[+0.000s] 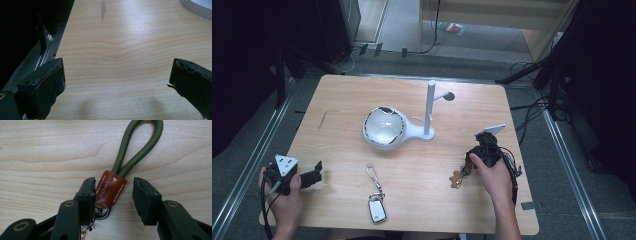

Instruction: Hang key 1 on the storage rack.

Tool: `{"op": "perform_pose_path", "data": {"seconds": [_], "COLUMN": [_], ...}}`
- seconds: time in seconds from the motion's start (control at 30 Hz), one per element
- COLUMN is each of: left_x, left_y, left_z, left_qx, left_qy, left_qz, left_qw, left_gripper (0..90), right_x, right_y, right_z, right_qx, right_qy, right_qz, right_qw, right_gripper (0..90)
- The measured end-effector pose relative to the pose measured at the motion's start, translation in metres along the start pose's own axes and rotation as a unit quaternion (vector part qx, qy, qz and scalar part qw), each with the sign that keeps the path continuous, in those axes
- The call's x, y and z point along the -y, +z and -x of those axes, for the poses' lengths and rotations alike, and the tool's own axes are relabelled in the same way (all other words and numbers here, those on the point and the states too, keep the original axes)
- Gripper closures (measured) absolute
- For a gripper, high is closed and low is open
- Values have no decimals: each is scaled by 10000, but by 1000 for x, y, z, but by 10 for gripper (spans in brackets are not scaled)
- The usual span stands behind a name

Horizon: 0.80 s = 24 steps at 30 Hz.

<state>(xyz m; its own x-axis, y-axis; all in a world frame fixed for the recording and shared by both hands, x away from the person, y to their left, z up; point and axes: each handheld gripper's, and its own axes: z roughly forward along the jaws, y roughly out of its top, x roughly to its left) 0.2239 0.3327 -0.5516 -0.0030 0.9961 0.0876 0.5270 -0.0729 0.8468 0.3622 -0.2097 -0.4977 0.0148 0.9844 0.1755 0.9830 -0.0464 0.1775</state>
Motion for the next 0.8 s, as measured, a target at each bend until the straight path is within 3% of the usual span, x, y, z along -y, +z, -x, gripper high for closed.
{"op": "perform_pose_path", "data": {"seconds": [0.3,0.5,0.57,0.7,0.8], "left_x": [0,0,0,0,0], "left_y": [0,0,0,0,0], "left_z": [0,0,0,-1,0], "left_qx": [-2,1,10,23,10], "left_qy": [4,9,-32,-50,-31], "left_qz": [-17,-17,-2,-11,-2], "left_qw": [10000,10000,10000,10000,10000], "left_gripper": [3,3,3,3,3], "right_x": [-1,-2,-1,0,2], "right_y": [5,8,8,8,9], "right_z": [2,0,-1,-2,-3], "right_qx": [-96,-191,-79,-66,-46], "right_qy": [84,105,103,146,-12], "right_qz": [-54,-67,-50,-21,90], "right_qw": [9999,9997,9999,9999,9999], "right_gripper": [588,660,722,732,742]}}
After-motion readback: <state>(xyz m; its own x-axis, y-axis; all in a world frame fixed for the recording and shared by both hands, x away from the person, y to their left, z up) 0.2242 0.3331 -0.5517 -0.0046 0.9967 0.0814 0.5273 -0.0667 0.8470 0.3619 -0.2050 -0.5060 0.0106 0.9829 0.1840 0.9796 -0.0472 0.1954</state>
